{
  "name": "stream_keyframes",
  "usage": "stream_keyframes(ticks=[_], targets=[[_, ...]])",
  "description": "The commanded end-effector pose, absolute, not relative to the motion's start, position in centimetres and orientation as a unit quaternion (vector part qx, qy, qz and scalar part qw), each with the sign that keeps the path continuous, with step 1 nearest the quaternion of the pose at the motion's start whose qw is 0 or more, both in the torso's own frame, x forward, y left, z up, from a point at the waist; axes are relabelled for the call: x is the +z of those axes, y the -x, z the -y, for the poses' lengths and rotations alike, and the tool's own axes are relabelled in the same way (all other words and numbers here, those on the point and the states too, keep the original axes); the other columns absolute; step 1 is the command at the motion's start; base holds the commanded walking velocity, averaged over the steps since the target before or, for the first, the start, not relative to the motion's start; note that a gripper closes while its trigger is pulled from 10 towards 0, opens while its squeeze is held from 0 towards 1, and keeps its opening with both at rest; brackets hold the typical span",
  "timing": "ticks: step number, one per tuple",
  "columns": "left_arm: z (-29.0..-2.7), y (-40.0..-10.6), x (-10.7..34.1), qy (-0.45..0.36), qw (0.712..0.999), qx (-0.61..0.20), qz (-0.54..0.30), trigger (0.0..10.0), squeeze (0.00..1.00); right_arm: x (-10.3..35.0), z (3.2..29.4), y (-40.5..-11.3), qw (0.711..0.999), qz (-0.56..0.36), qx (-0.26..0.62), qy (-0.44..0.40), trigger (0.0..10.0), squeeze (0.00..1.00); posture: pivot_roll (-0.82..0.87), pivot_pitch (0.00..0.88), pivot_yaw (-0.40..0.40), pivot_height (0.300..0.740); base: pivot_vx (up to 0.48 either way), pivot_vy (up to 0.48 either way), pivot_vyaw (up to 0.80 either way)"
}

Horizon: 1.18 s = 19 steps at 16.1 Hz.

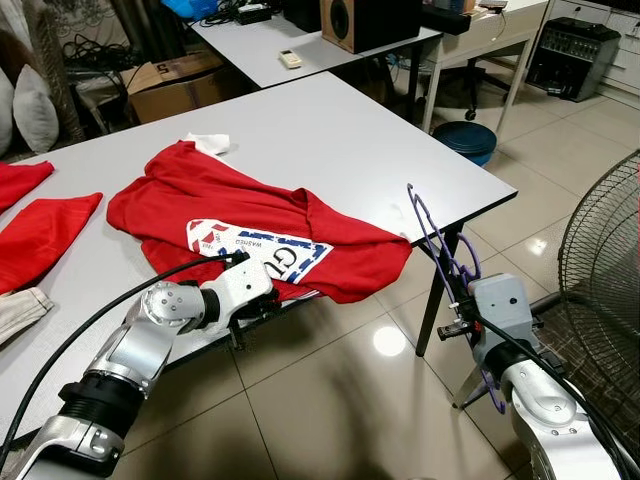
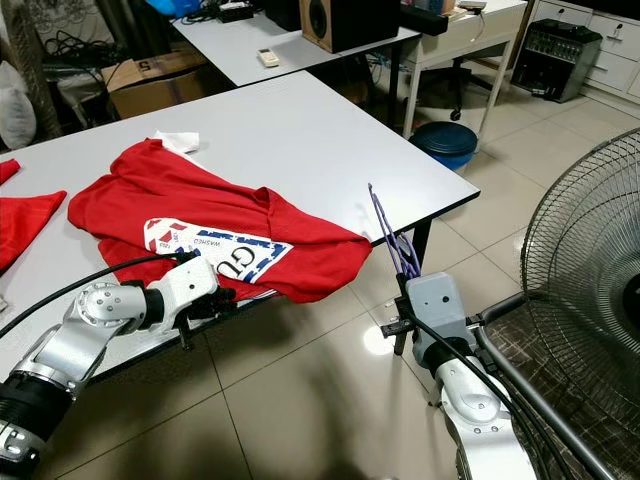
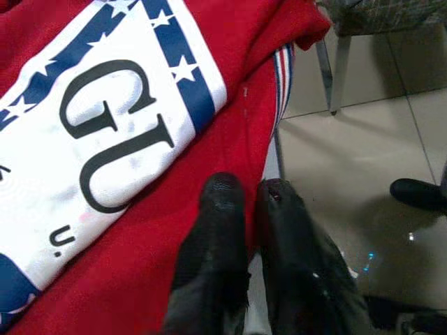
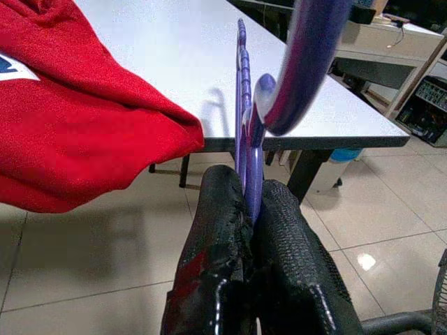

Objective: Hang hanger

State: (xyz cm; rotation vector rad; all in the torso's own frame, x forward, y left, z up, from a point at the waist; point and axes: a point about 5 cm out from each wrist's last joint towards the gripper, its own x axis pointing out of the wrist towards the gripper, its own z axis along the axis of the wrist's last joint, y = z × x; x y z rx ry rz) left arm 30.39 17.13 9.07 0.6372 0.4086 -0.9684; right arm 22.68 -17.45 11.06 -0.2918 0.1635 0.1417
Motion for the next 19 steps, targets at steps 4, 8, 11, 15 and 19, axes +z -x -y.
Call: stream_keyframes(ticks=[4, 8, 11, 15, 19], targets=[[-17.9, -30.3, 7.9, -0.318, 0.809, -0.442, -0.223, 0.0, 0.00, 11.3, 17.3, -22.9, 0.984, -0.076, 0.071, 0.144, 10.0, 0.00, -0.26, 0.000, 0.114, 0.740, 0.000, 0.000, 0.00], [-18.3, -30.5, 8.0, -0.329, 0.812, -0.432, -0.213, 0.0, 0.00, 11.2, 17.2, -23.0, 0.984, -0.076, 0.072, 0.143, 10.0, 0.00, -0.26, 0.000, 0.116, 0.740, 0.000, 0.000, 0.00], [-18.8, -31.1, 10.7, -0.298, 0.823, -0.451, -0.178, 0.0, 0.00, 12.4, 18.3, -22.8, 0.986, -0.060, 0.096, 0.123, 10.0, 0.00, -0.26, 0.000, 0.121, 0.740, 0.000, 0.000, 0.00], [-20.7, -33.3, 19.6, -0.266, 0.850, -0.448, -0.075, 0.0, 0.00, 16.2, 17.5, -21.8, 0.961, -0.010, 0.265, 0.080, 10.0, 0.00, -0.24, 0.000, 0.126, 0.740, 0.000, 0.000, 0.00], [-21.0, -33.9, 22.7, -0.299, 0.850, -0.433, -0.033, 0.0, 0.00, 18.2, 16.9, -21.0, 0.934, 0.007, 0.355, 0.049, 10.0, 0.00, -0.23, 0.000, 0.128, 0.740, 0.000, 0.000, 0.00]])
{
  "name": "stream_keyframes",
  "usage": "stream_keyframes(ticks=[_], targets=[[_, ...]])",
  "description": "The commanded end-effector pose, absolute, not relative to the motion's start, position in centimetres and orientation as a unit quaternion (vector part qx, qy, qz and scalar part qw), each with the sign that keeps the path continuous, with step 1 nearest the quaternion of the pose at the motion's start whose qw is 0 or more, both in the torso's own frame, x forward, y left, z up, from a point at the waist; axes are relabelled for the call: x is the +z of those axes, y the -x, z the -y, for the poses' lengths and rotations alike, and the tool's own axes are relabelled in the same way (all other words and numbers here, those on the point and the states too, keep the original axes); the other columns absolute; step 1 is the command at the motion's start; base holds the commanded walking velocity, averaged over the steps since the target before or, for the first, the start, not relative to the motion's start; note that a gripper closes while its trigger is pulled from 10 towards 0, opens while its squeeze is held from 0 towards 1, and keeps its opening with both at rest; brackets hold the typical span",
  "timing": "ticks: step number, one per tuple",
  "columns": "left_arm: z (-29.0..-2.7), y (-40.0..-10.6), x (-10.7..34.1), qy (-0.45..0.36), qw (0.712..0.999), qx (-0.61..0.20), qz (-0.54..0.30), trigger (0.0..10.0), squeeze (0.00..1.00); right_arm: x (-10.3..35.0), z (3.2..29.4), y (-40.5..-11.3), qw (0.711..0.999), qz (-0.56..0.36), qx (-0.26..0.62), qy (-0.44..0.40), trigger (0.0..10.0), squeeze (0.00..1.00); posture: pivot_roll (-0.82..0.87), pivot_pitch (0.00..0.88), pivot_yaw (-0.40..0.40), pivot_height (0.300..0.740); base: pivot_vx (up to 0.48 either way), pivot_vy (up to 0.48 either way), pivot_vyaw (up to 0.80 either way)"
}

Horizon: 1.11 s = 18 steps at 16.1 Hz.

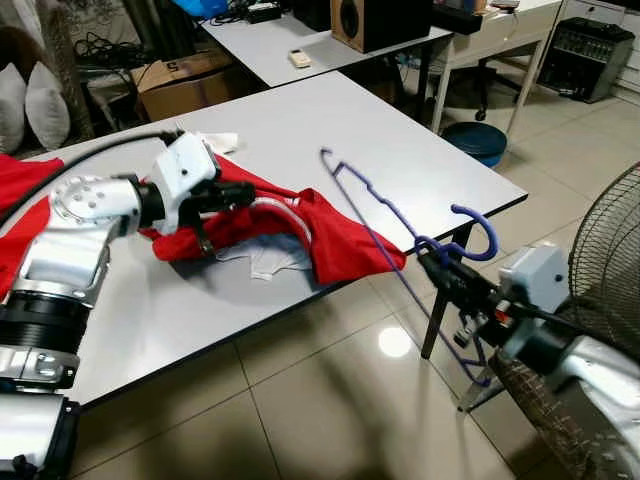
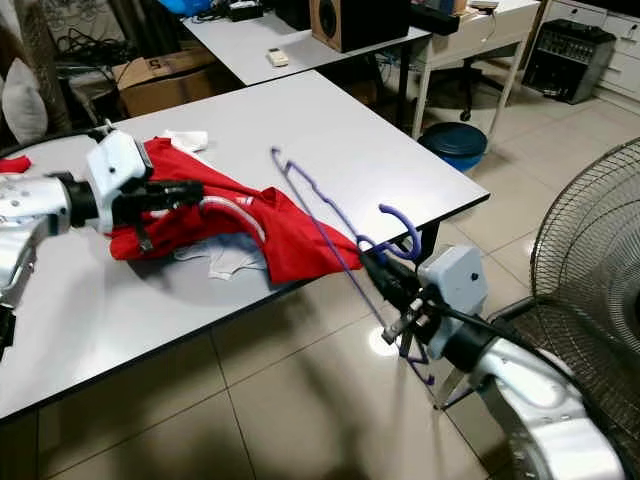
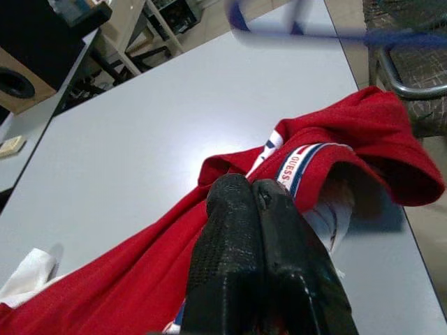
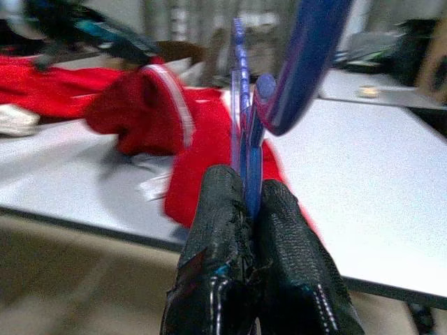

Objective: Hang hanger

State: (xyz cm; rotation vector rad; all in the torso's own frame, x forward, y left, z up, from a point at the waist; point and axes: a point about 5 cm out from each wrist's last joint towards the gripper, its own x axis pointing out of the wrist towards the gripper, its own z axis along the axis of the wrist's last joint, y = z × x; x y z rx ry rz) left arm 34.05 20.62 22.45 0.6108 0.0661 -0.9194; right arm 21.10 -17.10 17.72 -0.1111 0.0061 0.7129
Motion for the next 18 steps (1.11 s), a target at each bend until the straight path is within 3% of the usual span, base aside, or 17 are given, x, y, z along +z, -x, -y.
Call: stream_keyframes(ticks=[1, 5, 10, 11, 13, 14, 18], targets=[[-21.0, -33.9, 22.9, -0.306, 0.847, -0.434, -0.032, 0.0, 0.00, 18.5, 17.0, -20.5, 0.923, -0.001, 0.381, 0.048, 10.0, 0.00, -0.23, 0.000, 0.128, 0.740, 0.000, 0.000, 0.00], [-20.8, -33.8, 23.3, -0.347, 0.831, -0.435, -0.021, 0.0, 0.00, 18.3, 17.7, -18.4, 0.890, -0.064, 0.448, 0.054, 10.0, 0.00, -0.22, 0.000, 0.125, 0.740, 0.000, 0.000, 0.00], [-19.7, -32.9, 22.5, -0.343, 0.807, -0.479, -0.039, 0.0, 0.00, 17.1, 18.8, -19.5, 0.909, -0.097, 0.393, 0.101, 10.0, 0.00, -0.22, 0.000, 0.124, 0.740, 0.000, 0.000, 0.00], [-19.5, -32.5, 21.9, -0.351, 0.796, -0.490, -0.054, 0.0, 0.00, 17.1, 18.8, -19.4, 0.908, -0.102, 0.395, 0.100, 10.0, 0.00, -0.22, 0.000, 0.121, 0.740, 0.000, 0.000, 0.00], [-19.7, -32.5, 21.1, -0.366, 0.802, -0.468, -0.061, 0.0, 0.00, 16.9, 18.9, -18.7, 0.899, -0.124, 0.407, 0.105, 10.0, 0.00, -0.23, 0.000, 0.118, 0.740, 0.000, 0.000, 0.00], [-19.7, -32.3, 20.2, -0.381, 0.797, -0.462, -0.079, 0.0, 0.00, 15.7, 19.5, -17.9, 0.882, -0.173, 0.413, 0.144, 10.0, 0.00, -0.24, 0.000, 0.124, 0.740, 0.000, 0.000, 0.00], [-18.6, -31.1, 18.7, -0.378, 0.774, -0.498, -0.103, 0.0, 0.00, 14.4, 20.9, -17.7, 0.881, -0.221, 0.379, 0.177, 10.0, 0.00, -0.25, 0.000, 0.130, 0.740, 0.000, 0.000, 0.00]])
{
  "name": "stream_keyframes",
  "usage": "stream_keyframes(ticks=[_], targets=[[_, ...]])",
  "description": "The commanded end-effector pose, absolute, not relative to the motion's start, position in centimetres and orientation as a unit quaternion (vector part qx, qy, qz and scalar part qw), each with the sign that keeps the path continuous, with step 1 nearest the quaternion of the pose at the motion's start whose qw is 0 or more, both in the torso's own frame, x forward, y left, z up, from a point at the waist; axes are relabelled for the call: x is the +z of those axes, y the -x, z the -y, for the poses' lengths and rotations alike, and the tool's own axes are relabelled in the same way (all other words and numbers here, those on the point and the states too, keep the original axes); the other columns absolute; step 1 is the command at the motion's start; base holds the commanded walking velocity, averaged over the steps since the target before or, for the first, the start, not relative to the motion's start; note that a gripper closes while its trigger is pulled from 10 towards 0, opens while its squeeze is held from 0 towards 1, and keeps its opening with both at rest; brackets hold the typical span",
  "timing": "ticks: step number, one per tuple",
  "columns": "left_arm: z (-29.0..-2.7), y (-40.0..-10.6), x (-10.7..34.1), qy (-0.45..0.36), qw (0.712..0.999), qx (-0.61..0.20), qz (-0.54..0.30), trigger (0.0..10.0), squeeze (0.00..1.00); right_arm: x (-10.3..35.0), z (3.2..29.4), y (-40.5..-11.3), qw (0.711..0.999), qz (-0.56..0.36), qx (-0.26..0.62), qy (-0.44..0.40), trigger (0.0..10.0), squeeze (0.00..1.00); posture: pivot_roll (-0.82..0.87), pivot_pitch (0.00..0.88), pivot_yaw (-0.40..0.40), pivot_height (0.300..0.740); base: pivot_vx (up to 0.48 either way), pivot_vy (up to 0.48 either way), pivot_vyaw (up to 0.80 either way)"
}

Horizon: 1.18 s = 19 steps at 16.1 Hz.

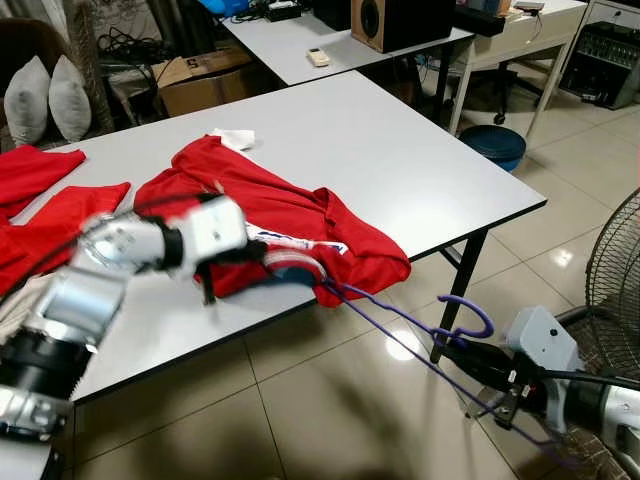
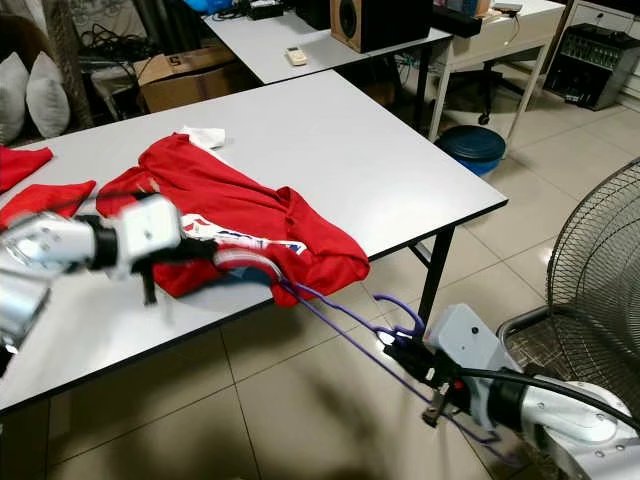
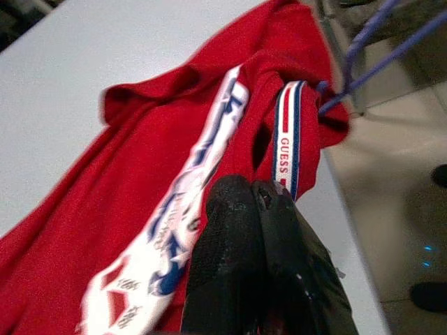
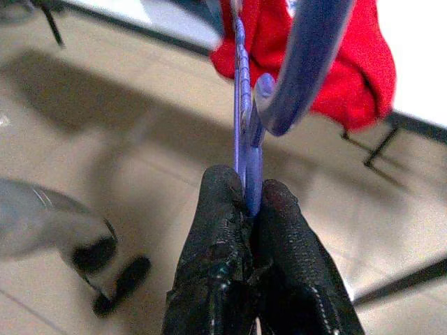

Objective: Hang hanger

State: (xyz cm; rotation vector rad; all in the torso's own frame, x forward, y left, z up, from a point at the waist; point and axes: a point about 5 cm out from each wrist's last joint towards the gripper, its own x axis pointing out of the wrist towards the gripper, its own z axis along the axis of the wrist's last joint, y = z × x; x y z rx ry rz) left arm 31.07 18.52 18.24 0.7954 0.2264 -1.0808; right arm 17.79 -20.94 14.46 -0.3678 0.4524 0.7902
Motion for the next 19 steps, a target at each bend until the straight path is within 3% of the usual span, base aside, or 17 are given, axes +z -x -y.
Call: stream_keyframes(ticks=[1, 6, 9, 11, 14, 15, 16, 17, 18, 19], targets=[[-18.5, -30.9, 18.6, -0.378, 0.772, -0.500, -0.105, 0.0, 0.00, 14.1, 21.3, -17.8, 0.880, -0.233, 0.365, 0.193, 10.0, 0.00, -0.26, 0.000, 0.130, 0.740, 0.000, 0.000, 0.00], [-18.7, -30.3, 17.7, -0.386, 0.762, -0.505, -0.126, 0.0, 0.00, 15.3, 23.7, -20.0, 0.916, -0.192, 0.261, 0.238, 10.0, 0.00, -0.27, 0.000, 0.127, 0.740, 0.000, 0.000, 0.00], [-18.3, -30.7, 18.6, -0.388, 0.779, -0.483, -0.095, 0.0, 0.00, 18.4, 23.4, -21.6, 0.954, -0.075, 0.225, 0.185, 10.0, 0.00, -0.27, 0.000, 0.118, 0.740, 0.000, 0.000, 0.00], [-18.4, -30.2, 18.5, -0.384, 0.769, -0.500, -0.106, 0.0, 0.00, 18.8, 23.2, -21.9, 0.961, -0.059, 0.221, 0.153, 10.0, 0.00, -0.26, 0.000, 0.118, 0.740, 0.000, 0.000, 0.00], [-17.7, -28.5, 16.6, -0.368, 0.742, -0.543, -0.139, 0.0, 0.00, 17.3, 22.2, -21.0, 0.947, -0.092, 0.266, 0.156, 10.0, 0.00, -0.26, 0.000, 0.118, 0.740, 0.000, 0.000, 0.00], [-18.0, -28.2, 15.6, -0.372, 0.740, -0.539, -0.155, 4.5, 0.00, 17.0, 21.7, -20.5, 0.943, -0.097, 0.284, 0.145, 10.0, 0.00, -0.26, 0.000, 0.118, 0.740, 0.000, 0.000, 0.00], [-18.2, -28.1, 15.0, -0.364, 0.745, -0.534, -0.167, 10.0, 0.00, 16.7, 21.4, -20.2, 0.941, -0.103, 0.292, 0.140, 10.0, 0.00, -0.26, 0.000, 0.118, 0.740, 0.000, 0.000, 0.00], [-18.2, -28.1, 14.9, -0.354, 0.750, -0.532, -0.171, 10.0, 0.00, 16.6, 21.3, -20.2, 0.940, -0.105, 0.293, 0.140, 10.0, 0.00, -0.26, 0.000, 0.118, 0.740, 0.000, 0.000, 0.00], [-18.1, -27.9, 14.7, -0.346, 0.745, -0.542, -0.179, 10.0, 0.16, 16.4, 21.2, -20.1, 0.938, -0.110, 0.297, 0.143, 10.0, 0.00, -0.26, 0.000, 0.120, 0.740, 0.000, 0.000, 0.00], [-17.8, -27.8, 14.6, -0.333, 0.749, -0.546, -0.174, 10.0, 0.16, 16.0, 21.0, -20.0, 0.935, -0.119, 0.302, 0.145, 10.0, 0.00, -0.26, 0.000, 0.120, 0.740, 0.000, 0.000, 0.00]])
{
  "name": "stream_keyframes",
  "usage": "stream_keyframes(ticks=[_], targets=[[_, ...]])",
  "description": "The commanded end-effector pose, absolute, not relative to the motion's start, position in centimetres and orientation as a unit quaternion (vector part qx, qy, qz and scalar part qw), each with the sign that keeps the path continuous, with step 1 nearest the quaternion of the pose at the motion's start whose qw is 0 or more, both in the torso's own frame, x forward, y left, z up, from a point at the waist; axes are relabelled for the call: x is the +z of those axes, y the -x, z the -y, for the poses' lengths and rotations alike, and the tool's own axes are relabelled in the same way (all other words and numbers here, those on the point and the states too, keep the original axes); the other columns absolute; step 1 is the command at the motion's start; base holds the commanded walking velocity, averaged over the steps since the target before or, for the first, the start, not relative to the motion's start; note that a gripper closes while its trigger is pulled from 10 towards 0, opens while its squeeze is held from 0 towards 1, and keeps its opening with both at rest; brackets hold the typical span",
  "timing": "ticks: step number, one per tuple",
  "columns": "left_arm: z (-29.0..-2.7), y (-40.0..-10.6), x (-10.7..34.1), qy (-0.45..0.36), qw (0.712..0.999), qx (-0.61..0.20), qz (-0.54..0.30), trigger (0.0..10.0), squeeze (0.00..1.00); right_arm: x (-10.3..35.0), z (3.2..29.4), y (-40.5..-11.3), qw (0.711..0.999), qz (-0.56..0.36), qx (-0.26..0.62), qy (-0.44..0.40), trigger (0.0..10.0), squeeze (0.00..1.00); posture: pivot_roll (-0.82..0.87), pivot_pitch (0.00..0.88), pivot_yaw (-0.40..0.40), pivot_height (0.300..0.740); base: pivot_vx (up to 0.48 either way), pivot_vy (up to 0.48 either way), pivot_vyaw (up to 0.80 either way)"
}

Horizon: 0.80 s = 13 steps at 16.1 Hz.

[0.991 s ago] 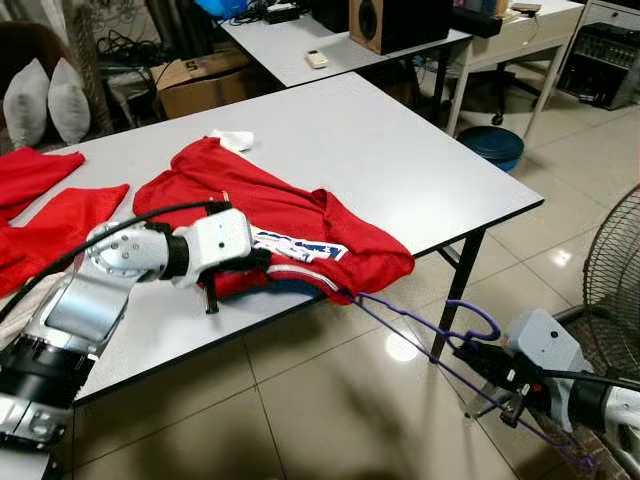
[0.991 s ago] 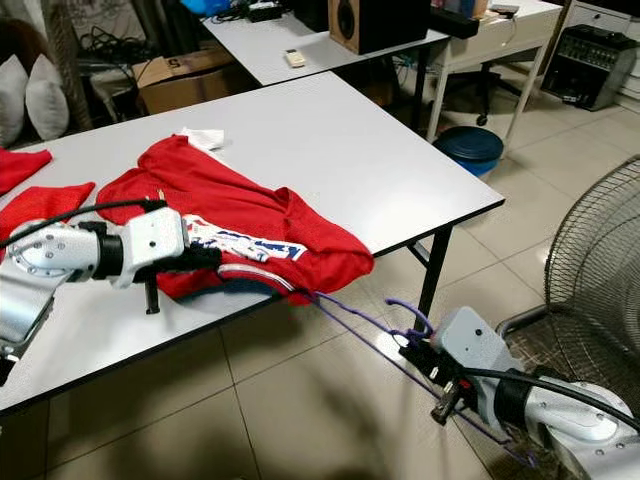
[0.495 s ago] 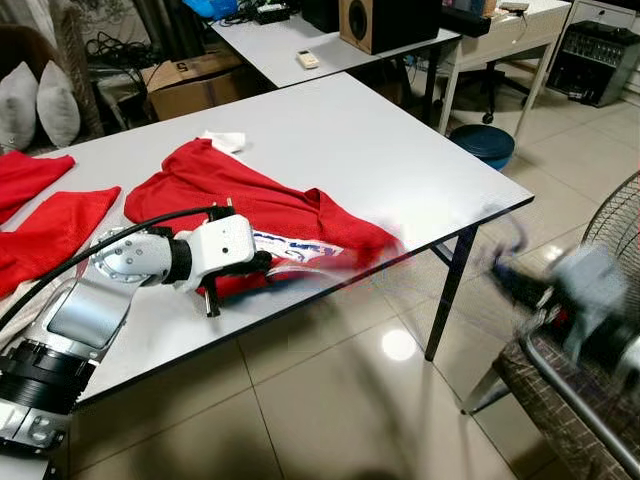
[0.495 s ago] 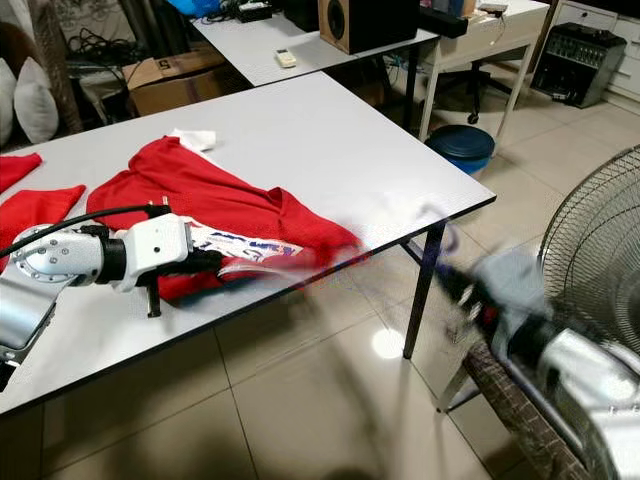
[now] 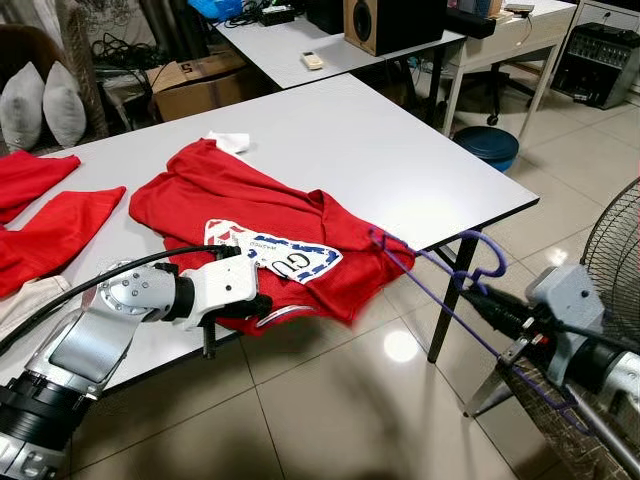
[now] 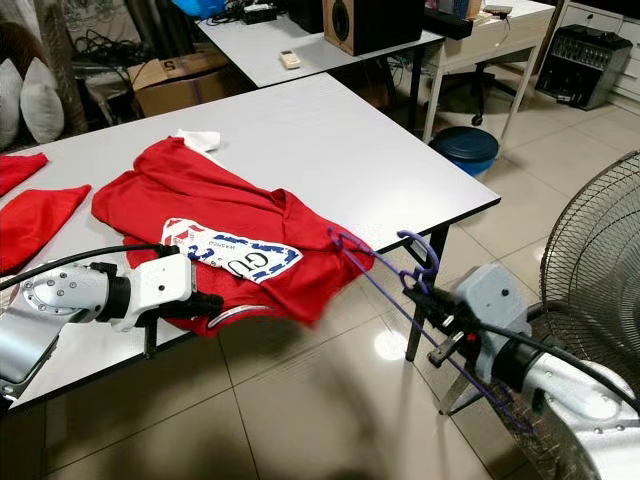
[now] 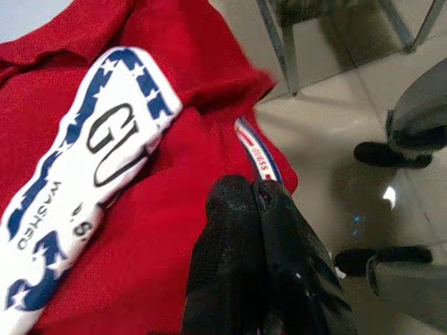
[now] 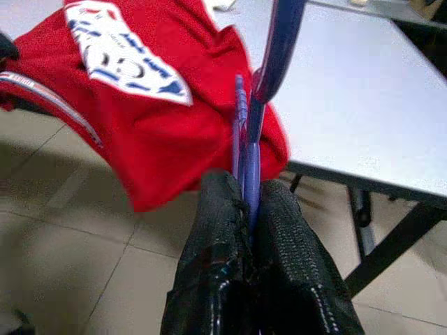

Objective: Hang hanger

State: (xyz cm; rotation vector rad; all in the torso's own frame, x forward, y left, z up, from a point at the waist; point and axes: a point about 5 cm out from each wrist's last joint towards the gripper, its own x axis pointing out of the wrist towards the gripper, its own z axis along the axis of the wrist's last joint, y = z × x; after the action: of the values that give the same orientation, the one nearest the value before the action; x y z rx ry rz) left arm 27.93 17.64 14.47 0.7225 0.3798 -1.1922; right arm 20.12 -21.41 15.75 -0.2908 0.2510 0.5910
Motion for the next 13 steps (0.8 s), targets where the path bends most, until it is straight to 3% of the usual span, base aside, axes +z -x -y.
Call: stream_keyframes(ticks=[1, 8, 10, 11, 12, 13], targets=[[-17.5, -27.9, 14.8, -0.311, 0.760, -0.546, -0.163, 10.0, 1.00, 15.9, 20.9, -19.9, 0.935, -0.120, 0.302, 0.144, 10.0, 0.00, -0.26, 0.000, 0.121, 0.740, 0.000, 0.000, 0.00], [-18.2, -28.3, 16.0, -0.274, 0.779, -0.547, -0.139, 10.0, 1.00, 16.4, 20.1, -20.2, 0.940, -0.091, 0.307, 0.120, 10.0, 0.00, -0.25, 0.000, 0.118, 0.740, 0.000, 0.000, 0.00], [-17.3, -28.3, 15.1, -0.266, 0.780, -0.550, -0.137, 10.0, 1.00, 16.2, 19.7, -20.3, 0.939, -0.090, 0.312, 0.118, 10.0, 0.00, -0.25, 0.000, 0.119, 0.740, 0.000, 0.000, 0.00], [-16.6, -28.2, 14.3, -0.269, 0.779, -0.550, -0.137, 10.0, 0.93, 16.2, 19.6, -20.3, 0.938, -0.090, 0.312, 0.118, 10.0, 0.00, -0.25, 0.000, 0.119, 0.740, 0.000, 0.000, 0.00], [-16.3, -28.5, 13.3, -0.277, 0.786, -0.534, -0.142, 10.0, 0.15, 16.1, 19.5, -20.3, 0.938, -0.091, 0.312, 0.119, 10.0, 0.00, -0.25, 0.000, 0.122, 0.740, 0.000, 0.000, 0.00], [-16.3, -28.8, 12.4, -0.288, 0.793, -0.516, -0.151, 10.0, 0.00, 16.1, 19.4, -20.3, 0.938, -0.091, 0.313, 0.119, 10.0, 0.00, -0.25, 0.000, 0.123, 0.740, 0.000, 0.000, 0.00]])
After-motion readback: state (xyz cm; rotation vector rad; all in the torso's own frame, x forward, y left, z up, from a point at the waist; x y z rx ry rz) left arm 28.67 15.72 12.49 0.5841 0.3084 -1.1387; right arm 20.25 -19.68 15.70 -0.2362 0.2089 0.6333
